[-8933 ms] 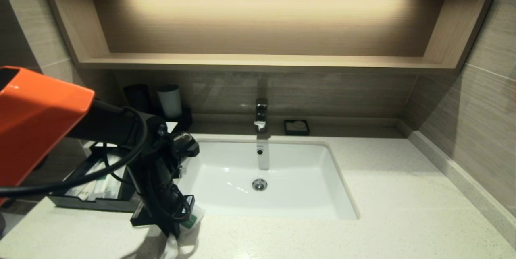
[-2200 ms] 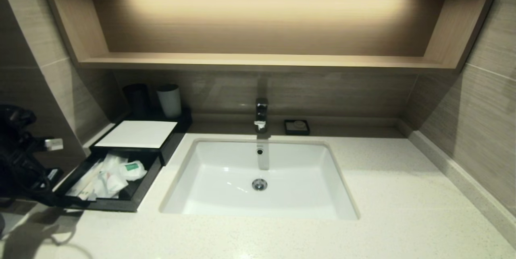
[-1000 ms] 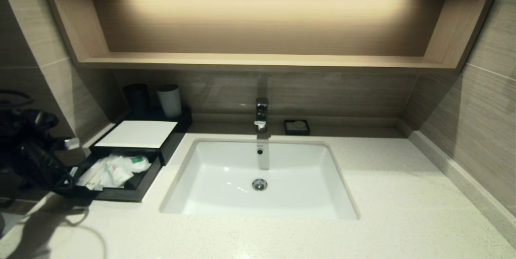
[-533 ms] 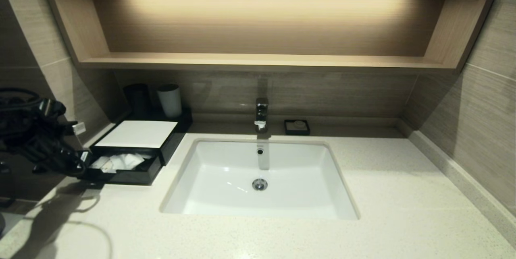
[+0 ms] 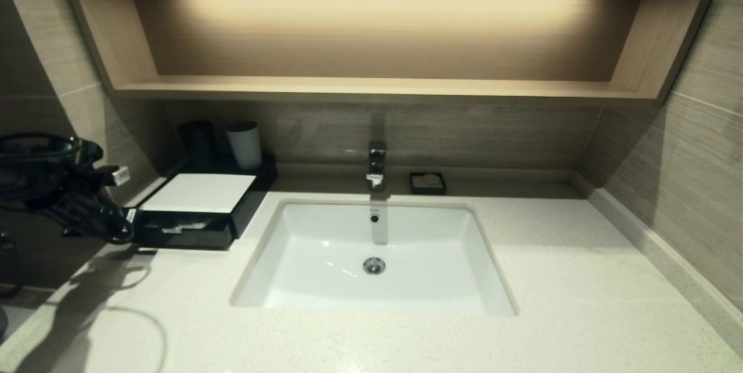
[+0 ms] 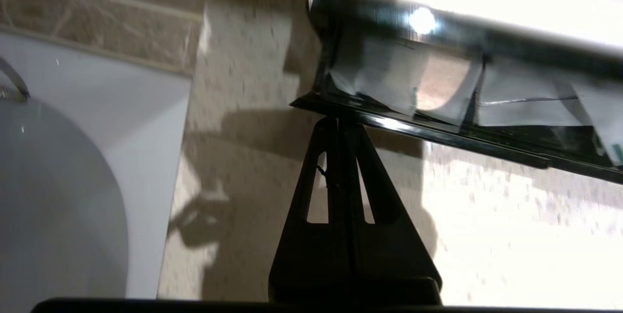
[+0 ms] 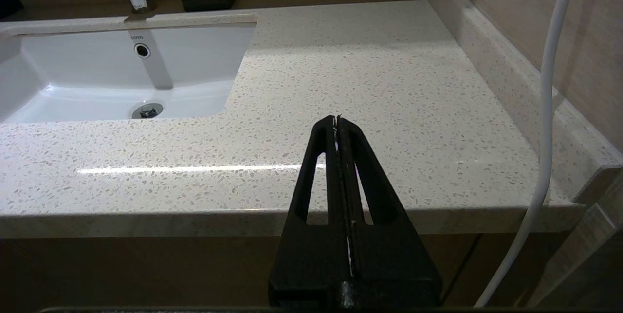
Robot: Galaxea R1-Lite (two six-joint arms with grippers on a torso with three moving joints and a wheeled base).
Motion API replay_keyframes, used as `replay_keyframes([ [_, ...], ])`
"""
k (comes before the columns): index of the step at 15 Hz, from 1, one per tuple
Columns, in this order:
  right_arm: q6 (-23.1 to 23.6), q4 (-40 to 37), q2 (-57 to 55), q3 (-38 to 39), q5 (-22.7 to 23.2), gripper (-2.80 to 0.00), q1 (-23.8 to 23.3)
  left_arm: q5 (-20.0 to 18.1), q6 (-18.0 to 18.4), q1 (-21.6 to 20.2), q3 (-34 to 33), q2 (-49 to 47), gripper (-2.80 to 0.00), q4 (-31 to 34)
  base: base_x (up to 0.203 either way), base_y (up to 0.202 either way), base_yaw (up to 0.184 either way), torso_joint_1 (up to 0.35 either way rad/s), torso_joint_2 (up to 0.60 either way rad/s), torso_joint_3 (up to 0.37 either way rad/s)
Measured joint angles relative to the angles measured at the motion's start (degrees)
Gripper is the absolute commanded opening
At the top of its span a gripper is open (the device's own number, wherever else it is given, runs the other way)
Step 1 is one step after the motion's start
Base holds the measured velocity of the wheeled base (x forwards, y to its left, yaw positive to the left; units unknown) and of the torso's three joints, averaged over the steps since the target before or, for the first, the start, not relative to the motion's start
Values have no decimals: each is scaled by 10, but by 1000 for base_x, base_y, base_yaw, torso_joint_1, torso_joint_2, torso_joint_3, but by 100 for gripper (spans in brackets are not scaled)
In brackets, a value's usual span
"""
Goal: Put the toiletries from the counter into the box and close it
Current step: Close the drawer
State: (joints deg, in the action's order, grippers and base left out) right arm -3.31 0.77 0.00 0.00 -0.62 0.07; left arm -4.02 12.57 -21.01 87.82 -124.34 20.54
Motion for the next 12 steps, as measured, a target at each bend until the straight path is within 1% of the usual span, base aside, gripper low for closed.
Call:
replay_keyframes([
  [2,0,0,0,0,0,-280,0,0,-3,3,0,-13,-280,-40,0,0,0,0,0,0],
  [4,0,0,0,0,0,-280,0,0,-16,4,4,-19,-280,-51,0,0,0,0,0,0],
  [9,0,0,0,0,0,-280,0,0,-30,7,-3,-23,-280,-93,0,0,0,0,0,0],
  [11,0,0,0,0,0,-280,0,2,-40,8,-15,-24,-280,-128,0,0,0,0,0,0],
  [12,0,0,0,0,0,-280,0,5,-44,8,-20,-24,-280,-161,0,0,0,0,0,0],
])
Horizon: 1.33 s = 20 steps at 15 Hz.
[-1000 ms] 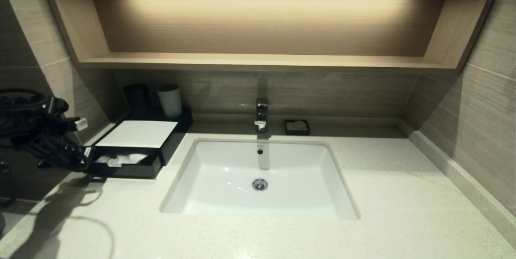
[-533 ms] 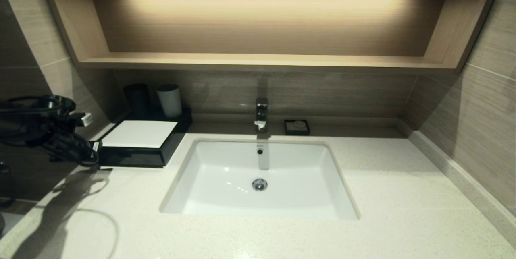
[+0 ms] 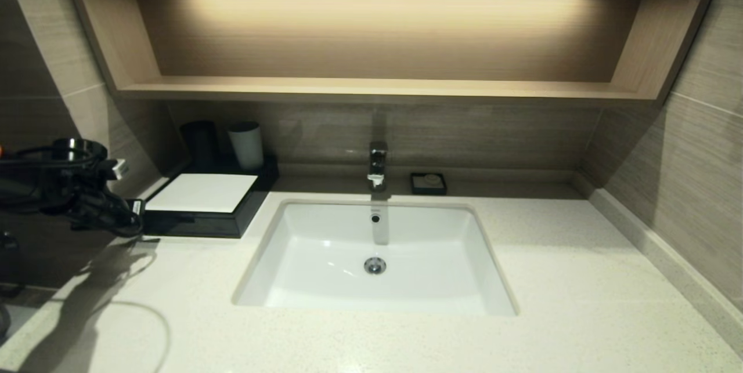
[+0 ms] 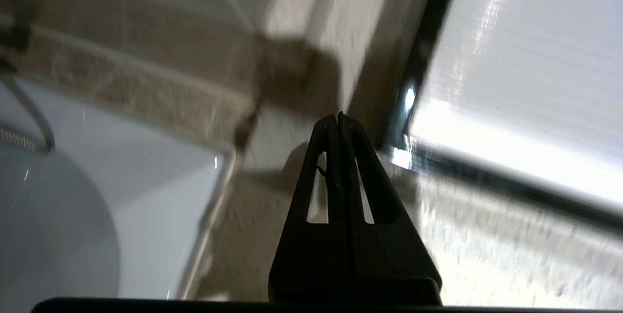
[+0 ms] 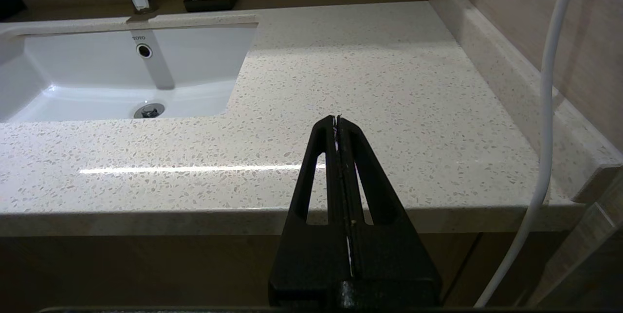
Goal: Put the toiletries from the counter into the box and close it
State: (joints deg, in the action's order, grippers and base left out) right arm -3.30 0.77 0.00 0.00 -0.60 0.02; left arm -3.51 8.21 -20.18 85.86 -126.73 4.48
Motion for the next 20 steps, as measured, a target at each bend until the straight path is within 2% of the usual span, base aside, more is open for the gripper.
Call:
replay_keyframes([
  [1,0,0,0,0,0,-280,0,-1,0,1,-4,1,-280,-17,0,0,0,0,0,0],
  [5,0,0,0,0,0,-280,0,-2,1,3,-19,19,-280,-9,0,0,0,0,0,0],
  [7,0,0,0,0,0,-280,1,-6,1,6,-33,63,-280,12,0,0,0,0,0,0],
  [8,0,0,0,0,0,-280,0,-4,3,7,-42,94,-280,43,0,0,0,0,0,0],
  [11,0,0,0,0,0,-280,0,8,10,17,-48,228,-280,217,0,0,0,0,0,0],
  [14,0,0,0,0,0,-280,1,11,11,54,-38,378,-280,454,0,0,0,0,0,0],
  [16,0,0,0,0,0,-280,0,-8,4,92,-52,485,-280,585,0,0,0,0,0,0],
  [18,0,0,0,0,0,-280,1,-29,-3,127,-78,587,-280,648,0,0,0,0,0,0],
  [20,0,0,0,0,0,-280,0,-38,-3,149,-116,694,-280,660,0,0,0,0,0,0],
])
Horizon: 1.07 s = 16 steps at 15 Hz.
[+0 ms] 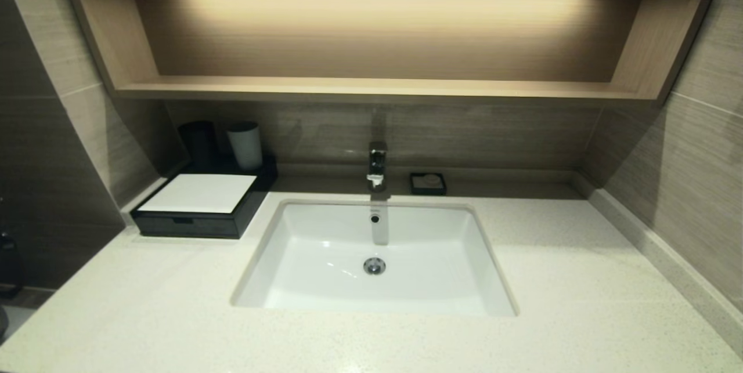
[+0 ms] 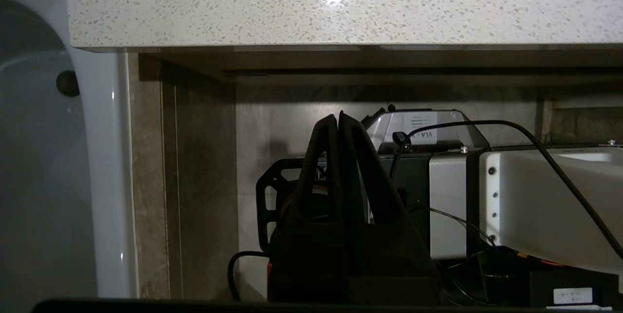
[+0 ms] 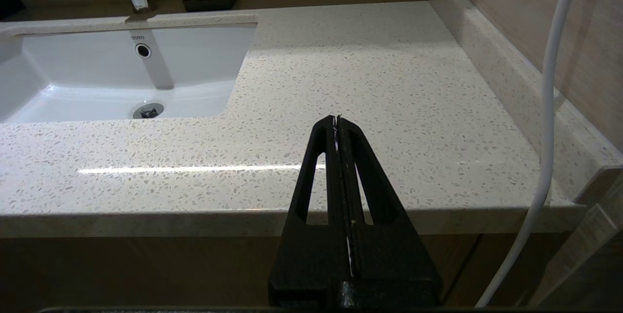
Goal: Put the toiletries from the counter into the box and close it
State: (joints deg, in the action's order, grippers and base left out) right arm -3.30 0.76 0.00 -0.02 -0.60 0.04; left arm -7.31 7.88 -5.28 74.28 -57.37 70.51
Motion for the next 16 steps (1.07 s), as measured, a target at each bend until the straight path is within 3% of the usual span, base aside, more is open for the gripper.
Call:
replay_keyframes([
  [3,0,0,0,0,0,-280,1,-4,15,12,-88,160,-280,-36,0,0,0,0,0,0],
  [5,0,0,0,0,0,-280,0,-6,22,13,-194,261,-280,-98,0,0,0,0,0,0],
  [7,0,0,0,0,0,-280,1,-2,11,12,-313,334,-280,-218,0,0,0,0,0,0],
  [9,0,0,0,0,0,-280,0,9,-28,12,-438,375,-280,-392,0,0,0,0,0,0],
  [10,0,0,0,0,0,-280,0,9,-31,11,-495,387,-280,-473,0,0,0,0,0,0],
  [12,0,0,0,0,0,-280,0,-11,2,18,-593,412,-280,-624,0,0,0,0,0,0],
  [14,0,0,0,0,0,-280,0,-22,32,27,-654,438,-280,-712,0,0,0,0,0,0],
  [16,0,0,0,0,0,-280,0,-4,24,35,-707,461,-280,-771,0,0,0,0,0,0],
])
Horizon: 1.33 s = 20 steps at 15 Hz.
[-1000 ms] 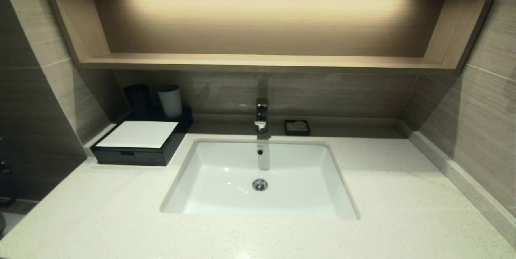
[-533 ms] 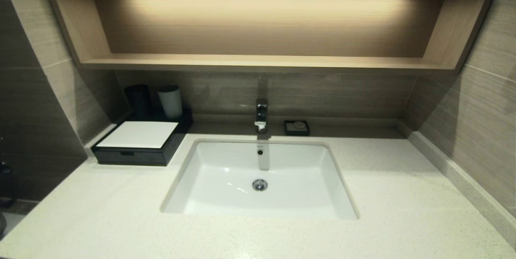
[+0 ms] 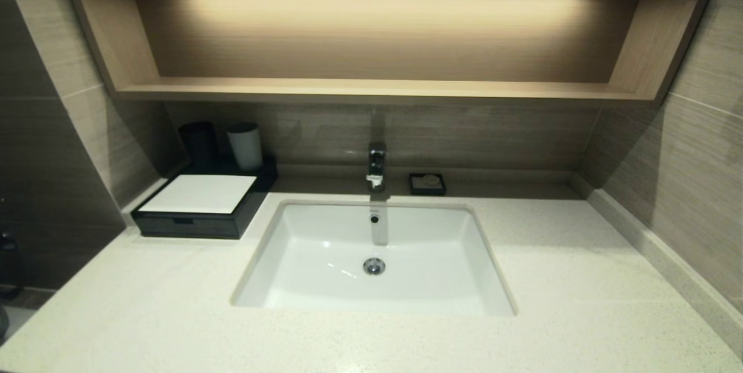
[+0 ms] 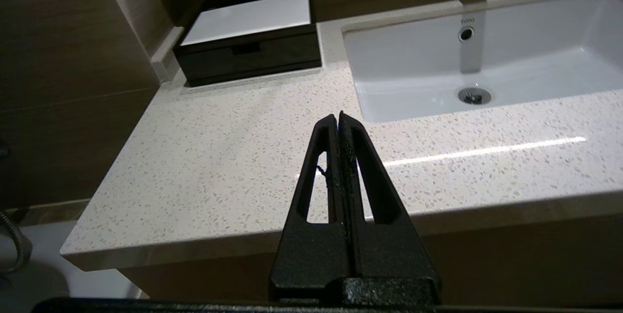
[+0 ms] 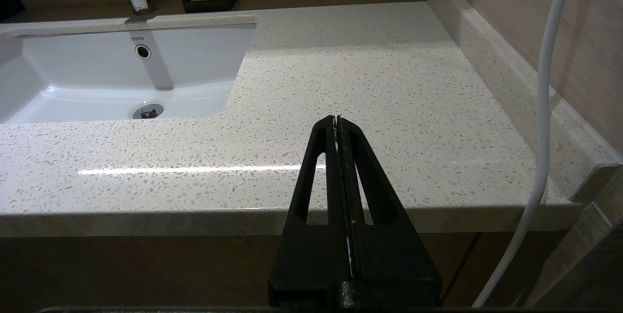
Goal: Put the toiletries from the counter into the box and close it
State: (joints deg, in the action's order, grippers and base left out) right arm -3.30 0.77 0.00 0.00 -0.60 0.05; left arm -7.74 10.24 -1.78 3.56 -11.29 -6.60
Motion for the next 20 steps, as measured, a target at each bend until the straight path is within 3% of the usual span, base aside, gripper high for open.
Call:
replay_keyframes([
  [4,0,0,0,0,0,-280,0,48,-90,11,-29,66,-280,-18,0,0,0,0,0,0],
  [8,0,0,0,0,0,-280,0,80,-104,13,-34,106,-280,71,0,0,0,0,0,0],
  [20,-1,0,0,0,0,-280,0,81,-108,13,-36,114,-280,66,0,0,0,0,0,0],
])
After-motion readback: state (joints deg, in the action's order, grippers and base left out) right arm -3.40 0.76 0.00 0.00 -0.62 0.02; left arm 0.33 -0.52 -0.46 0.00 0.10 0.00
